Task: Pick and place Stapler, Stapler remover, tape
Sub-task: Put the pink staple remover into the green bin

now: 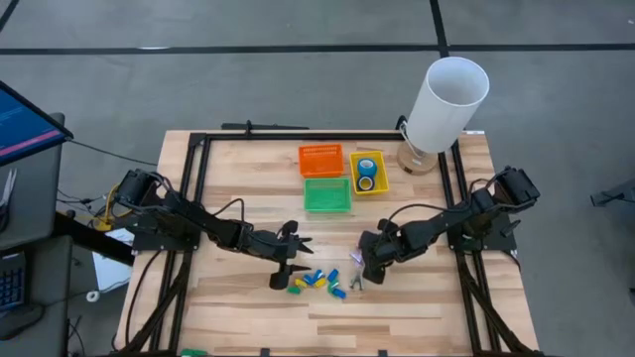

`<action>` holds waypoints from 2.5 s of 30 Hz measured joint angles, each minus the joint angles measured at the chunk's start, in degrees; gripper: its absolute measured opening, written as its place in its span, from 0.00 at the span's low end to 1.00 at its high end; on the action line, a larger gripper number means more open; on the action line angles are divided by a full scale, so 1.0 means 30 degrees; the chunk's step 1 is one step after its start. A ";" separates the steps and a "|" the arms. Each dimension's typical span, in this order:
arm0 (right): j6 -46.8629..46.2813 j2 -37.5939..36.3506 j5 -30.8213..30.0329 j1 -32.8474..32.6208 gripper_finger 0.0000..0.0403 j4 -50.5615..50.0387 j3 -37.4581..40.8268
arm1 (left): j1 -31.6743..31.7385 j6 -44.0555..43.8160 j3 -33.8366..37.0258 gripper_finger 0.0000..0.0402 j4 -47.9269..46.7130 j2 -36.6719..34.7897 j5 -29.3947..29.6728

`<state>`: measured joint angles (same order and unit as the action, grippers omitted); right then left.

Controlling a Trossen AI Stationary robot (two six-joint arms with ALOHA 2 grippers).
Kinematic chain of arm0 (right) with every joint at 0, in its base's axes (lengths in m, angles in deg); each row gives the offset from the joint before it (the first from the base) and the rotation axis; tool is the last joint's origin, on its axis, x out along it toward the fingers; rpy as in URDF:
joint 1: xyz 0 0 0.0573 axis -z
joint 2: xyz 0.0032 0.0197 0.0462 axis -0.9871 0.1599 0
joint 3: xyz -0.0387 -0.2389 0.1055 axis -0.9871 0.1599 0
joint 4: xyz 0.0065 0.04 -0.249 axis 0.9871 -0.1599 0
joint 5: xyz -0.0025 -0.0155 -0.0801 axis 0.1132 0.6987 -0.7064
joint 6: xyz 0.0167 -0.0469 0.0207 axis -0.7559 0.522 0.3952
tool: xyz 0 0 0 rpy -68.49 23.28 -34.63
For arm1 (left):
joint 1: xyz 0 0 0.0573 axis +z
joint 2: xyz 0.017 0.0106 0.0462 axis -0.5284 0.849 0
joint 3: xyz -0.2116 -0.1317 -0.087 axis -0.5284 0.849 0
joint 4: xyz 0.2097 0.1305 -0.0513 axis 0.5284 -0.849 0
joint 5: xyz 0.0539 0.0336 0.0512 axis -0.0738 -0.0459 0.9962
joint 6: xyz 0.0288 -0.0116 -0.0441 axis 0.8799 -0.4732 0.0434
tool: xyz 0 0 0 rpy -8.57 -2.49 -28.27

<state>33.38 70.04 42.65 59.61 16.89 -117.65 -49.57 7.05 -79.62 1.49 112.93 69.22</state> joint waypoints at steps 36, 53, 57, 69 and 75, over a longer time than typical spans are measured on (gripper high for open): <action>0.2387 -0.3774 -0.5479 -0.0789 0.02 0.2736 0.0007 | 0.0003 0.1519 0.0000 0.53 0.0611 0.0000 -0.0004; 0.7155 -0.3767 -0.5560 -0.1819 0.01 0.8800 0.0007 | 0.0043 0.2357 -0.0015 0.53 0.7372 -0.0006 0.0784; 0.8306 -0.3767 -0.5558 -0.2080 0.01 1.0296 0.0007 | 0.0224 0.2666 -0.0015 0.53 0.7584 0.0015 0.1479; 0.9118 -0.3679 -0.5558 -0.2288 0.02 1.0568 0.0007 | 0.0539 0.1310 -0.0294 0.53 0.9131 0.0036 0.0106; 0.9304 -0.3679 -0.5493 -0.2310 0.01 1.0512 0.0007 | 0.0562 0.1469 -0.1309 0.53 0.6018 0.0043 -0.0829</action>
<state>61.29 59.00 26.17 52.68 48.43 -117.63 -47.88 11.46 -83.55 19.54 113.06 66.73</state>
